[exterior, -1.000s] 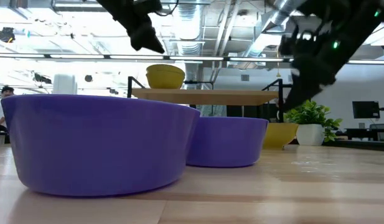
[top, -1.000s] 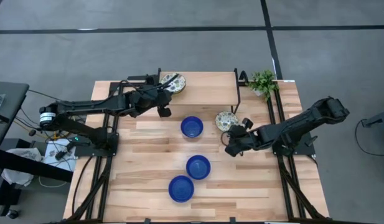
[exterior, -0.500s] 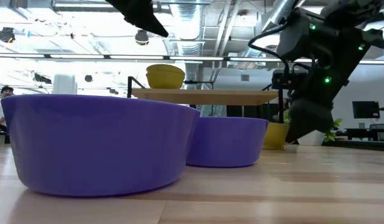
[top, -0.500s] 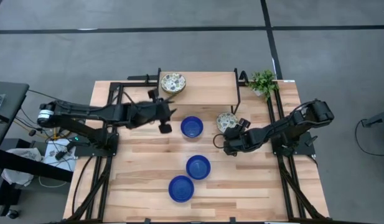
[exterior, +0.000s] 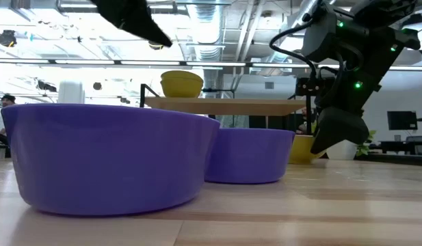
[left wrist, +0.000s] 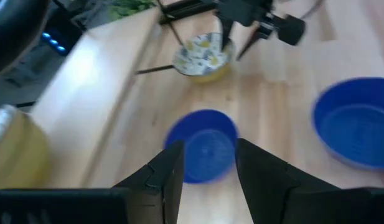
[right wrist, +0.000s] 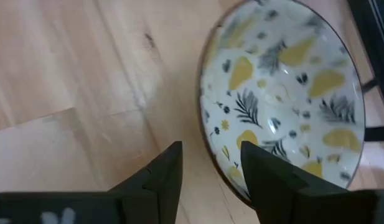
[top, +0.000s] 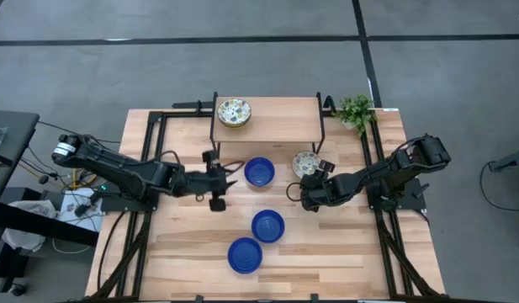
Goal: Pick & Place Mini bowls
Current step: Stack the white patterned bowl on top of the stacked white patterned bowls on the shelf
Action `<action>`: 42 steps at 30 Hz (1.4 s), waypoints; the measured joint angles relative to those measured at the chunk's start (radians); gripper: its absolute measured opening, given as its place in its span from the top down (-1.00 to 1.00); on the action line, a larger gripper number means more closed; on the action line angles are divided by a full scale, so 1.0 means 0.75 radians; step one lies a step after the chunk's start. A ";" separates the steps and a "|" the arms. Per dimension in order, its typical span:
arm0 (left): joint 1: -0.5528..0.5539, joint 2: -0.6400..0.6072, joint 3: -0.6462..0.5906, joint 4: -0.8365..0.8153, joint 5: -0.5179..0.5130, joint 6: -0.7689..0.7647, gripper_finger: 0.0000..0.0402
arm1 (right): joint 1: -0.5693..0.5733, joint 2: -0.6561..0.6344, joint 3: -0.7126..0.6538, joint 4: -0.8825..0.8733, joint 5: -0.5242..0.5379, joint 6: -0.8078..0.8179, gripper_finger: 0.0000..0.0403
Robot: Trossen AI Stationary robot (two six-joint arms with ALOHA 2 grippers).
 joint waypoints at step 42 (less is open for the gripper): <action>-0.096 0.051 -0.419 0.648 0.270 0.337 0.10 | 0.264 -0.024 0.523 -0.107 -0.333 -0.248 0.99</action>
